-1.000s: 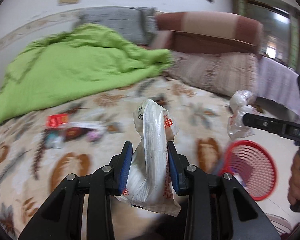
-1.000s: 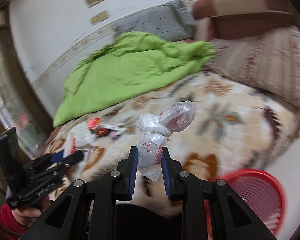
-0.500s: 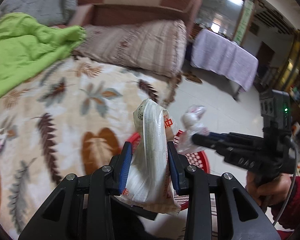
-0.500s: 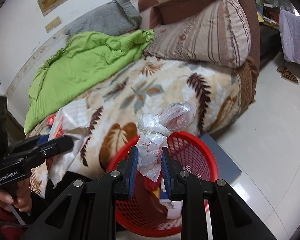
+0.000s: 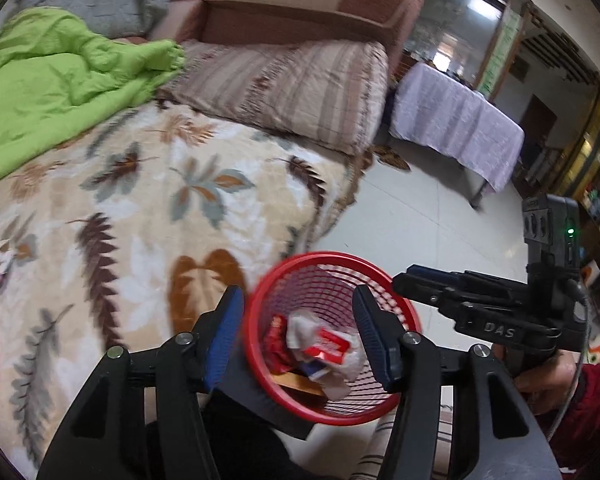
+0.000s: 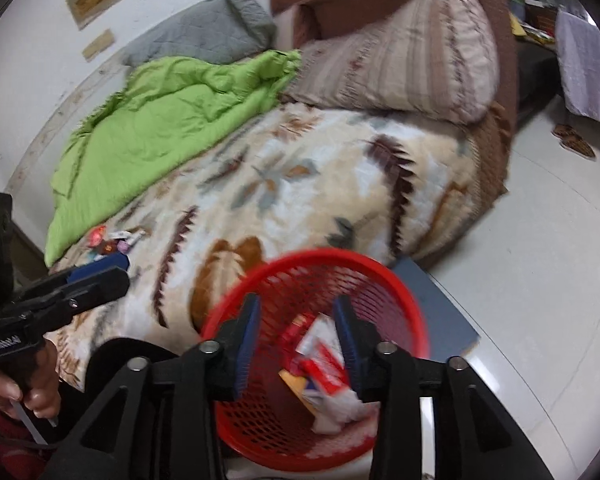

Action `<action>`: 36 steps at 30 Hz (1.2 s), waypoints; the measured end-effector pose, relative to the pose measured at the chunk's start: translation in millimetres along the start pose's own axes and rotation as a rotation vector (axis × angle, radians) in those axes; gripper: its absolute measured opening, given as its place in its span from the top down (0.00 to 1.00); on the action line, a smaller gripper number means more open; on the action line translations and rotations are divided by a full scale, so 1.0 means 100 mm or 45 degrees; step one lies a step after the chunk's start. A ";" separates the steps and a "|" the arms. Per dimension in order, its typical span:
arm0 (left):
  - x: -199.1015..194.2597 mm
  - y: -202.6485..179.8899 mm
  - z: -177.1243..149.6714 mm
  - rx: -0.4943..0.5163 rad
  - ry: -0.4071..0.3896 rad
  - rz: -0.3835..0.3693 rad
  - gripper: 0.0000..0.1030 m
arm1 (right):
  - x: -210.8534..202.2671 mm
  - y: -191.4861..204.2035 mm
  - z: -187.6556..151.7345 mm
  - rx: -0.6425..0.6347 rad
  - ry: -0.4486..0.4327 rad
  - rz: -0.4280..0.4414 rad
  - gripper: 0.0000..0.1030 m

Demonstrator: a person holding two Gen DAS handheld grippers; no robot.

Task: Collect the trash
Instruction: 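Carry both bags to the red basket and open both tools, then move both empty tools back over the trash pile, then grasp the red tissue box with the left tool while the right tool grasps the purple ball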

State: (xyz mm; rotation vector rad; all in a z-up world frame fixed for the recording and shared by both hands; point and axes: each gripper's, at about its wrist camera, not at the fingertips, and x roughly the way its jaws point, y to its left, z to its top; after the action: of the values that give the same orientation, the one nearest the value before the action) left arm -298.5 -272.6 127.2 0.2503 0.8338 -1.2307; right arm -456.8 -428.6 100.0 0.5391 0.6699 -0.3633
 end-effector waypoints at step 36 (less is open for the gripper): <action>-1.28 4.49 -0.54 -1.109 -0.296 0.432 0.40 | 2.20 3.00 0.55 -0.383 0.357 0.528 0.44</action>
State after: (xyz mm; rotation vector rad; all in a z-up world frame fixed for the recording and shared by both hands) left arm 71.4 9.5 61.5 -0.4358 0.9970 -0.4894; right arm -125.4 -251.7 94.7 0.4299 0.8439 0.2049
